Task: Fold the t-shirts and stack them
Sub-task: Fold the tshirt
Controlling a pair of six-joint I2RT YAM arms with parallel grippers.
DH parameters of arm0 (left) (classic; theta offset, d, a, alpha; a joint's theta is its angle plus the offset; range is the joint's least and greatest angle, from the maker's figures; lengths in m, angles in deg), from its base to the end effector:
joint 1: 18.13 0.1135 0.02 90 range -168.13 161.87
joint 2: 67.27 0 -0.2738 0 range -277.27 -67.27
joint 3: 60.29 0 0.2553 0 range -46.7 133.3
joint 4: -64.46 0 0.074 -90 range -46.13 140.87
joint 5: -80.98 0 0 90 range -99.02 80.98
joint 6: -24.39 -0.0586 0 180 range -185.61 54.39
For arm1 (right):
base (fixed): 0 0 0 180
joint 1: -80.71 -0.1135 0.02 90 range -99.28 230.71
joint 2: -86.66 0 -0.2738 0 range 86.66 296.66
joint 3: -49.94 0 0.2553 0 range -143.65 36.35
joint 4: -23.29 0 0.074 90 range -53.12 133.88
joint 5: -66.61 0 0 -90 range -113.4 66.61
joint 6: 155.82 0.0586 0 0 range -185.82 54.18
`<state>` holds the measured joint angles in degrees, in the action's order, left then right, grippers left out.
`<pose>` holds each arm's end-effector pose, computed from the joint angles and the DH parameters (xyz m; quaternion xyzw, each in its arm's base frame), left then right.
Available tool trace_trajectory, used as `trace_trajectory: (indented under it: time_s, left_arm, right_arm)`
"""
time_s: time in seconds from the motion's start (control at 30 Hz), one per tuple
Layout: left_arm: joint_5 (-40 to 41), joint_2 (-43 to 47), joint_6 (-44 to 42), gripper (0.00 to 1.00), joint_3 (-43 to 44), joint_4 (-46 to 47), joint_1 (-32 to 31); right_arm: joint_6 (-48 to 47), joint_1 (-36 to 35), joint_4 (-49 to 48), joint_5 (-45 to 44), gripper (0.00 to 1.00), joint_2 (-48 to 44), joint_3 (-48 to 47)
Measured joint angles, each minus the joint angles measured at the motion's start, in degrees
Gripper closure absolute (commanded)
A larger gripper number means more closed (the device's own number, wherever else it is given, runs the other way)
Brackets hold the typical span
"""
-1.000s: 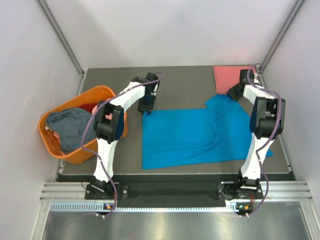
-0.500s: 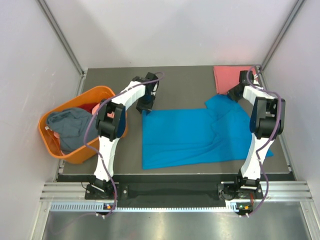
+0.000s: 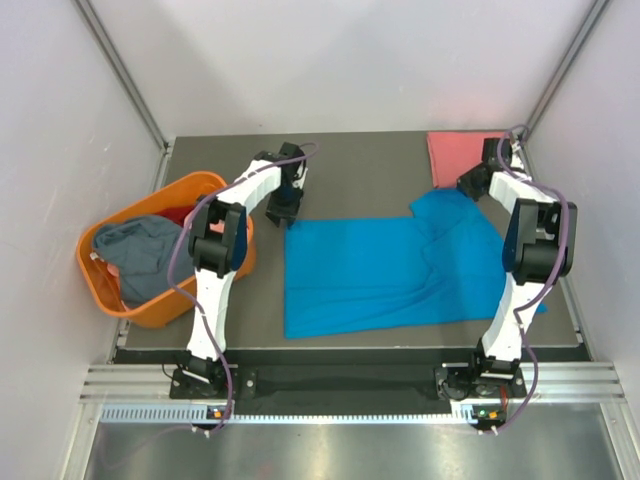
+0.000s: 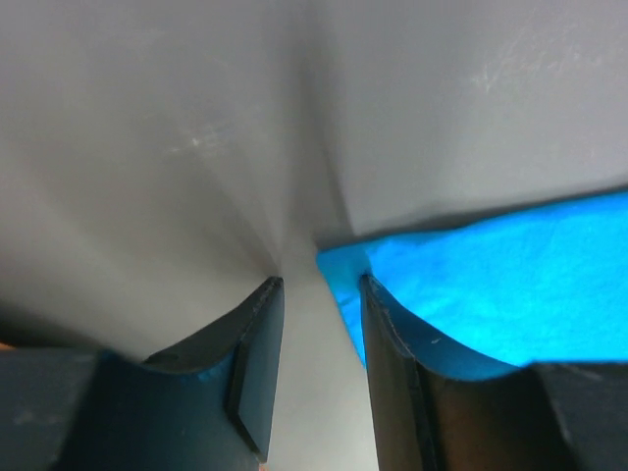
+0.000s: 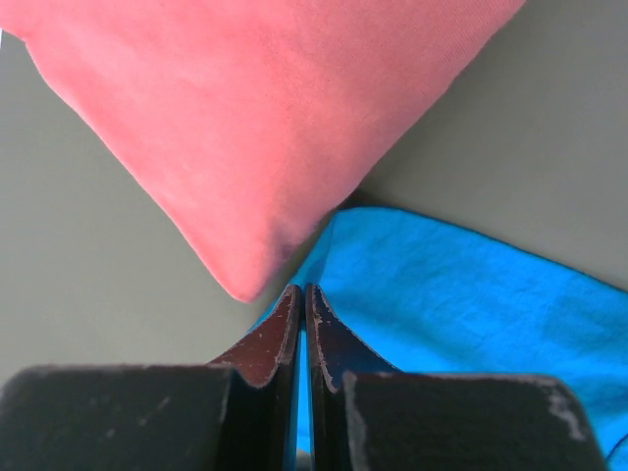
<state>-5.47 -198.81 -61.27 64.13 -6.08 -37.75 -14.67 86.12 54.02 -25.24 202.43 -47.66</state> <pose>0.4564 -0.1588 0.1574 0.1288 0.9854 0.0078 0.1115 0.4665 -0.0461 0.1806 0.4486 0.8218 0.1225 0.3293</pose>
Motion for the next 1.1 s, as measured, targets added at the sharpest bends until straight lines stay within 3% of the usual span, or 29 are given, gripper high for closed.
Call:
trace_trajectory:
  time_s: [0.13,0.33,0.7,1.1]
  left_arm:
    - [-1.4,-1.0,-0.2,0.62,1.3,0.4,0.0]
    - [-3.0,-1.9,-0.2,1.00,2.7,-0.2,-0.1]
    - [-3.1,-1.6,0.8,1.00,2.8,-0.2,-0.3]
    - [-2.4,8.2,4.0,1.00,-5.7,1.2,-0.3]
  right_arm:
    - [-0.2,0.0,0.0,0.4,1.00,-0.2,0.0]
    - [-0.8,0.6,-0.3,0.7,1.00,-1.0,1.4]
    - [-4.5,2.9,-0.3,3.2,1.00,-5.0,2.4]
    - [-8.0,7.8,0.2,6.7,1.00,-9.8,5.6]
